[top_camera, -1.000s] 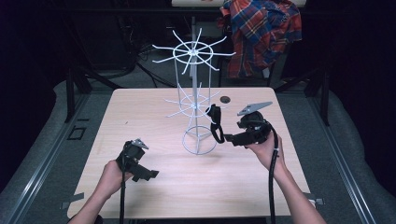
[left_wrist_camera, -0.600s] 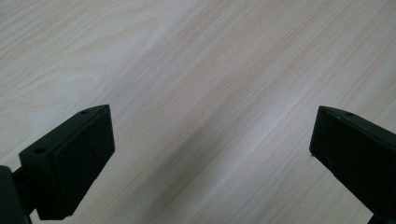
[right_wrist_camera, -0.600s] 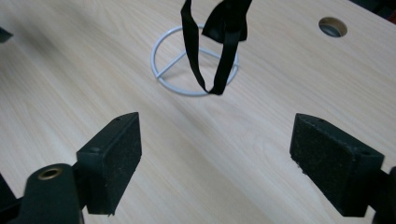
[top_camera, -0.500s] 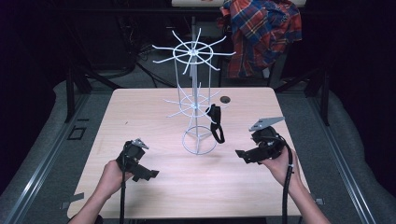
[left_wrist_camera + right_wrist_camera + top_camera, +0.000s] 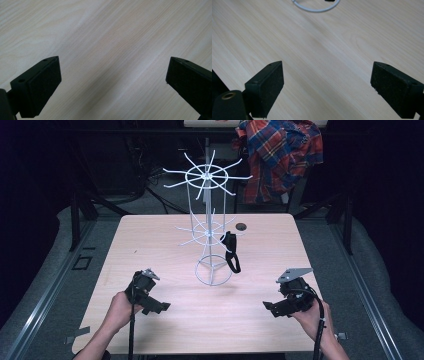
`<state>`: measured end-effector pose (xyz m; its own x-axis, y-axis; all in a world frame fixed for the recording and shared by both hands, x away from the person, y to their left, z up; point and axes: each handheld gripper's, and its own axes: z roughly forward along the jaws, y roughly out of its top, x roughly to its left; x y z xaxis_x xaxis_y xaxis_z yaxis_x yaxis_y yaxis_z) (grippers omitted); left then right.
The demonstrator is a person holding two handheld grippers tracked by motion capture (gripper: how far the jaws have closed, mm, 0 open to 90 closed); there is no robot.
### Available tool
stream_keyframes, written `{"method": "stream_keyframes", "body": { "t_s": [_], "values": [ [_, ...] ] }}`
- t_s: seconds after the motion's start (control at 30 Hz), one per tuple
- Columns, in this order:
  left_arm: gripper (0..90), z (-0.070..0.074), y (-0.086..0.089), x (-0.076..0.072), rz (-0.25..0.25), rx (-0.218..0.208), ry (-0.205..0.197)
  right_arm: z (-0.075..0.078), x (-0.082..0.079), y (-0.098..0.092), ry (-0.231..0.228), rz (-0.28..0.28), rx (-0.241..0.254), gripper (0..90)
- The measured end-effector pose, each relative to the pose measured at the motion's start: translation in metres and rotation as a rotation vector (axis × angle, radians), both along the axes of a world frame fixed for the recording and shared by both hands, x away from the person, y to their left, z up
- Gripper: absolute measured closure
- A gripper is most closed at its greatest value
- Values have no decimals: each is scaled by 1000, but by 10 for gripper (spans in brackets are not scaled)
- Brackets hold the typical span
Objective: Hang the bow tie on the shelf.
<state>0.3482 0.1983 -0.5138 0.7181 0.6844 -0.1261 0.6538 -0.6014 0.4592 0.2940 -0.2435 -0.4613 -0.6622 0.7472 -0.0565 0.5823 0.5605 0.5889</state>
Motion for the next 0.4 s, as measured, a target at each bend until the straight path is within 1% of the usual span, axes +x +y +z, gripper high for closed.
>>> {"method": "stream_keyframes", "body": {
  "t_s": [0.03, 0.1, 0.13, 0.2, 0.27, 0.3, 0.37, 0.4],
  "values": [
    [2, 0, 0, 0, -3, 1, 0, -3, 0, -1, 7, -2, -26, 115],
    [2, 0, 0, -1, -1, 0, -1, -5, 0, -1, 4, -5, -29, 115],
    [2, 0, 0, 0, 0, 1, -1, -6, 0, -1, 14, 3, -37, 115],
    [2, 0, 0, 0, -1, 1, 1, -11, 0, 0, 20, 9, -56, 114],
    [2, 0, 0, 0, -3, 2, 2, -14, 1, 0, 25, 8, -60, 114],
    [2, 0, -1, 0, -4, 2, 2, -17, 2, 1, 30, 13, -70, 116],
    [2, 0, -1, 0, -7, -1, 3, -22, 3, 3, 54, 22, -91, 120],
    [1, 0, -1, 0, -7, -5, 4, -25, 4, 4, 68, 28, -89, 127]
  ]
}}
